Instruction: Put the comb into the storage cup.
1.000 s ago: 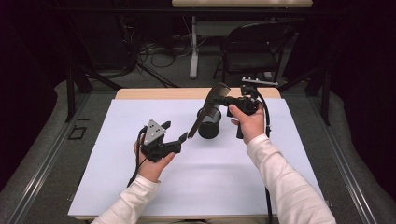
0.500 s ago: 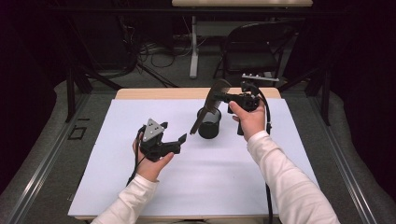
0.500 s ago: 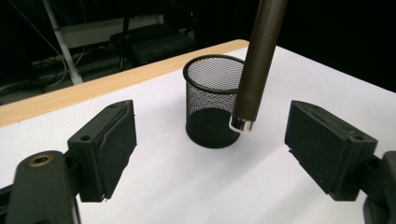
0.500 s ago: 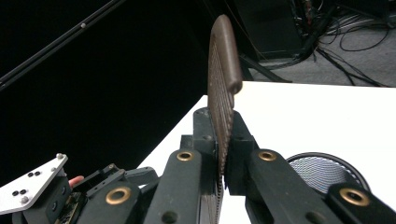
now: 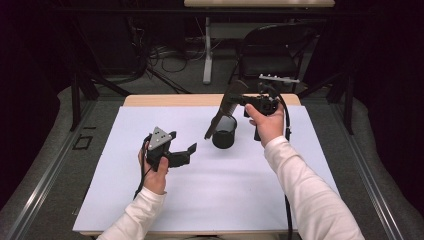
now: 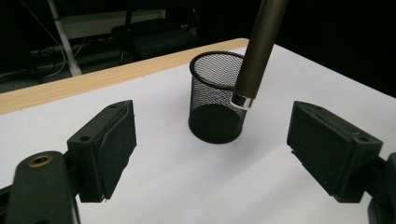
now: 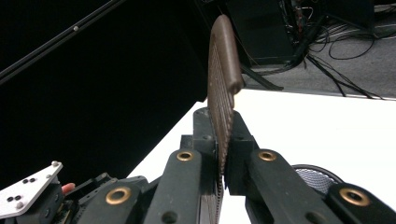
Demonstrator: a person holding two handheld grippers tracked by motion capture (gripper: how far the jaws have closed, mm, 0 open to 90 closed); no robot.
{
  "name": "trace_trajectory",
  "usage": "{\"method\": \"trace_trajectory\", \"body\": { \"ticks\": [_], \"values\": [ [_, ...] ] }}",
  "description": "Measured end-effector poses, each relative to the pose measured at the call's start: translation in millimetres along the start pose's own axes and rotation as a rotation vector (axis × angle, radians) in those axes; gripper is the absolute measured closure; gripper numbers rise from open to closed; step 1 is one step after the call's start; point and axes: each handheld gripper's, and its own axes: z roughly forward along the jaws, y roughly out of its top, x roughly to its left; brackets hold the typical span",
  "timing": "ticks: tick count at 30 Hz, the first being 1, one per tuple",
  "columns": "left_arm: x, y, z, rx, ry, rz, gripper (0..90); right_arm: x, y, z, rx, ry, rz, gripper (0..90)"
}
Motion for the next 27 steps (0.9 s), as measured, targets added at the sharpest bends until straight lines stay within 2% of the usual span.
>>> {"method": "trace_trajectory", "body": {
  "ticks": [10,22,27],
  "values": [
    [4.6,0.0,-4.4,0.006,-0.002,-0.007,15.7,2.2,7.8,-1.6,-0.022,-0.032,-0.014,86.3],
    [7.9,1.1,-8.9,-0.012,-0.012,-0.010,15.7,2.7,16.7,-0.8,-0.036,-0.066,-0.039,86.3],
    [9.0,1.0,-9.0,-0.014,-0.017,-0.018,15.7,0.4,20.0,-2.0,-0.037,-0.095,-0.045,86.3]
  ]
}}
